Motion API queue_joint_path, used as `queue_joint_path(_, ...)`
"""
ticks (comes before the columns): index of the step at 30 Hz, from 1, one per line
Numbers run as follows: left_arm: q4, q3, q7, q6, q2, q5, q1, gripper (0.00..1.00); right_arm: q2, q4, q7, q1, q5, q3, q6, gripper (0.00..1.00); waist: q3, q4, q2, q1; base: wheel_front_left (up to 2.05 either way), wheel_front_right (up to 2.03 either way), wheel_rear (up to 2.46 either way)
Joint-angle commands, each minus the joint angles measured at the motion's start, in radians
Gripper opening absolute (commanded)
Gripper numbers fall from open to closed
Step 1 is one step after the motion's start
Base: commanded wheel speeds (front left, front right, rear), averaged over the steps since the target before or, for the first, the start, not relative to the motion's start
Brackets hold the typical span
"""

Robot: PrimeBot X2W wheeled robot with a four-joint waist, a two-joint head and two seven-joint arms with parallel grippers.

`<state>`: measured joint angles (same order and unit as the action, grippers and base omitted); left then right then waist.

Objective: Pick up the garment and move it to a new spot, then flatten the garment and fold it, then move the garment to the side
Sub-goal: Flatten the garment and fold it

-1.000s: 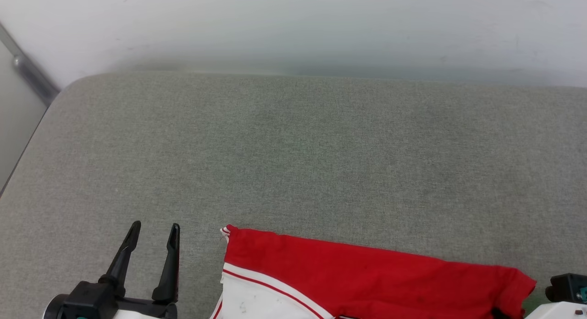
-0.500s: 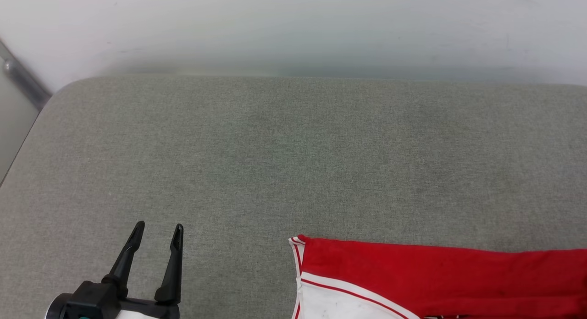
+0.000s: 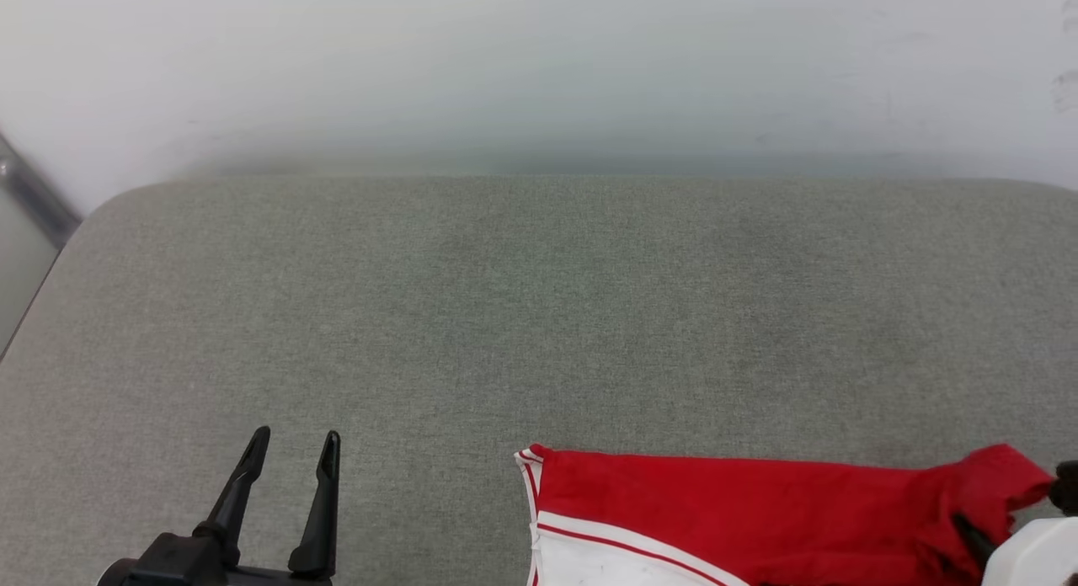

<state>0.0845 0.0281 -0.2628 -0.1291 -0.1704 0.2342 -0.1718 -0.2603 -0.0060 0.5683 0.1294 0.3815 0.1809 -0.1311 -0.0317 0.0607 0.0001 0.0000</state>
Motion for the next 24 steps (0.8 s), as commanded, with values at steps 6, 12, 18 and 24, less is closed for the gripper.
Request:
queue_joint_path(6,-0.001,0.009,-0.002,-0.002,0.007,0.002,-0.013,1.00,0.051,-0.147,0.083,0.051,0.027,-0.083,0.001,0.00,0.018,0.005,-0.0001,0.0000,0.00,0.00,0.00)
queue_joint_path(12,-0.003,0.012,-0.002,-0.002,0.008,0.006,-0.012,1.00,0.126,-0.240,0.160,0.080,0.052,-0.201,0.001,0.00,0.022,0.029,-0.0001,0.0000,0.00,0.00,0.00)
queue_joint_path(18,-0.009,0.021,-0.002,-0.002,0.008,0.006,-0.007,1.00,0.190,-0.259,0.186,0.066,0.096,-0.315,0.001,0.00,0.021,0.059,-0.0001,0.0000,0.00,0.00,0.00)
queue_joint_path(24,-0.013,0.026,-0.002,-0.002,0.001,0.011,-0.002,1.00,0.211,-0.216,0.146,0.027,0.162,-0.370,0.001,0.00,0.020,0.083,-0.0001,0.0000,0.00,0.00,0.00)
